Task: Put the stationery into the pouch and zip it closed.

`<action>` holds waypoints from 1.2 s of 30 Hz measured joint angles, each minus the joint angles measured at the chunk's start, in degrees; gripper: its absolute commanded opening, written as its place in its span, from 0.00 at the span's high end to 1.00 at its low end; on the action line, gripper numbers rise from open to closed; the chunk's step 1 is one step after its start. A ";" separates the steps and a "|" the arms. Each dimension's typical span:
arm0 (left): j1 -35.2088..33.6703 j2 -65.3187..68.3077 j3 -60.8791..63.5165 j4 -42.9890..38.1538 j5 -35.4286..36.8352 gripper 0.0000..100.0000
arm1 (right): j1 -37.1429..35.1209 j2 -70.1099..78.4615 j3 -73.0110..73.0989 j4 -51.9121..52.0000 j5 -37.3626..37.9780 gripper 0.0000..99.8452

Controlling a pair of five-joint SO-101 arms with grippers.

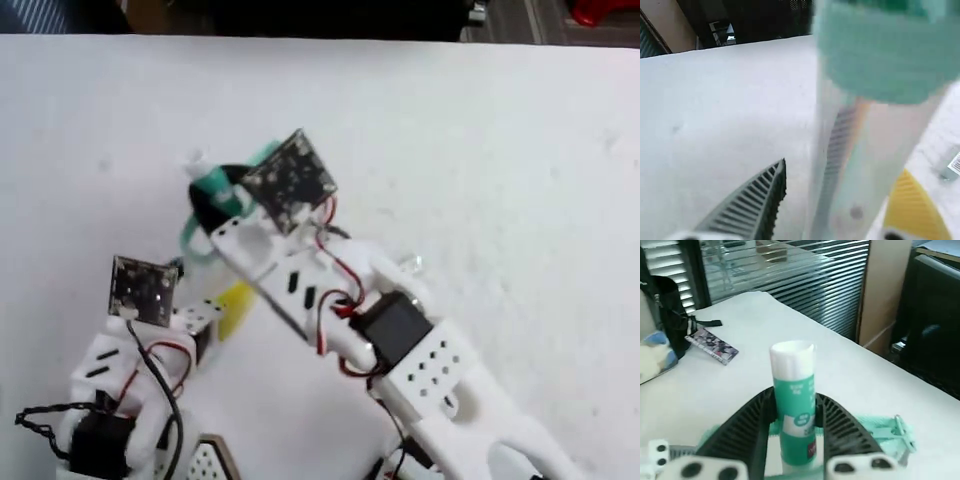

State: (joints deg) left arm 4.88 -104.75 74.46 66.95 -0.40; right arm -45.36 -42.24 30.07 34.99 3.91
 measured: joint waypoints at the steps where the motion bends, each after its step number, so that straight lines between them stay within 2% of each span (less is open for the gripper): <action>1: -0.18 0.00 0.00 0.00 0.00 0.68 | 0.44 -0.09 0.44 -0.09 0.00 0.98; 10: -0.18 0.00 0.35 -1.93 0.00 0.68 | -1.67 -0.26 1.58 -0.88 -3.78 0.97; 12: -0.26 0.00 1.76 -3.87 0.00 0.68 | -2.20 -0.18 1.58 -0.79 -3.96 0.90; 15: -0.35 0.18 2.73 -5.45 0.00 0.68 | -2.29 -0.35 1.14 0.53 -4.40 0.73; 17: -0.35 0.09 2.81 -5.80 0.00 0.68 | -2.46 -0.26 -0.09 2.81 -4.40 0.69; 22: -0.35 0.09 2.81 -5.80 0.00 0.68 | -2.20 -0.97 -6.42 10.90 -4.40 0.71; 28: -2.02 0.00 2.81 -5.80 0.00 0.68 | -1.23 -9.49 -12.04 16.18 -2.46 0.72; 32: -4.40 0.00 2.81 -7.03 0.00 0.68 | 5.19 -14.24 -12.48 19.08 3.43 0.77; 36: -4.31 0.00 2.81 -7.12 0.00 0.68 | 14.68 -14.51 -12.48 24.70 5.19 0.77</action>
State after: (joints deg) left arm 0.57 -104.75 77.27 59.82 -0.40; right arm -30.68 -56.75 17.58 59.69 9.10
